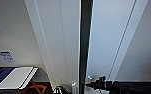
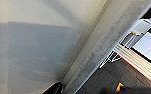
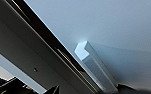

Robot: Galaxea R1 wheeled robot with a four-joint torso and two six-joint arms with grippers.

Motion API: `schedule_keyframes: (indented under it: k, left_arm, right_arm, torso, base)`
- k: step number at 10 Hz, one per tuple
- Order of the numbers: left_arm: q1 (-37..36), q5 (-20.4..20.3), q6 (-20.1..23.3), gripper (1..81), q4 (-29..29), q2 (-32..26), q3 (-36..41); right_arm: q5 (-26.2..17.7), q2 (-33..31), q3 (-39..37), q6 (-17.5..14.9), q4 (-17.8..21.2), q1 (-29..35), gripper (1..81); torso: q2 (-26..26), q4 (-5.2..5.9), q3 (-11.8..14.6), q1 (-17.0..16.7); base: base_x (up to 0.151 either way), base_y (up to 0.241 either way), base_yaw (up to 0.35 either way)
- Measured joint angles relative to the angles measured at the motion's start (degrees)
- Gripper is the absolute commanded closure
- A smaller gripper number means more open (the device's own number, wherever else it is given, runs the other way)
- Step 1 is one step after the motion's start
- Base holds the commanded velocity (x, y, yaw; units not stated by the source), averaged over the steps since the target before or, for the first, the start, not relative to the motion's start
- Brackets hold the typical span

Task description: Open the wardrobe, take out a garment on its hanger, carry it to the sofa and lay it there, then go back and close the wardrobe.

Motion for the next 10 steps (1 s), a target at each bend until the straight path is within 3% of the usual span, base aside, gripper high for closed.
schedule_keyframes:
  k: [2,5,9,10]
  left_arm:
    - [4.8,-5.3,0.4,1.0,1.5,-7.3,5.2]
    - [10.1,-9.7,0.4,1.0,2.5,-17.7,10.8]
    - [18.1,-22.7,-0.1,1.0,1.5,-31.1,12.0]
    - [26.2,-23.9,-1.4,1.0,1.6,-33.2,14.7]
  right_arm:
    - [2.1,-4.0,4.5,-0.2,-1.9,-2.8,1.0]
    - [5.7,-12.5,11.9,-0.3,-4.7,-7.7,1.0]
    - [13.5,-25.9,18.7,0.1,-7.5,-15.5,1.0]
    - [16.1,-28.9,19.3,0.1,-8.0,-17.4,1.0]
  torso:
    - [0.0,-0.02,0.0,0.0]
    - [0.0,-0.02,0.0,0.0]
    - [0.0,-0.02,0.0,0.0]
    - [0.0,-0.02,0.0,0.0]
  base:
    - [0.000,0.000,0.000]
    - [0.000,0.000,0.000]
    - [0.000,0.000,0.000]
    - [0.000,0.000,0.000]
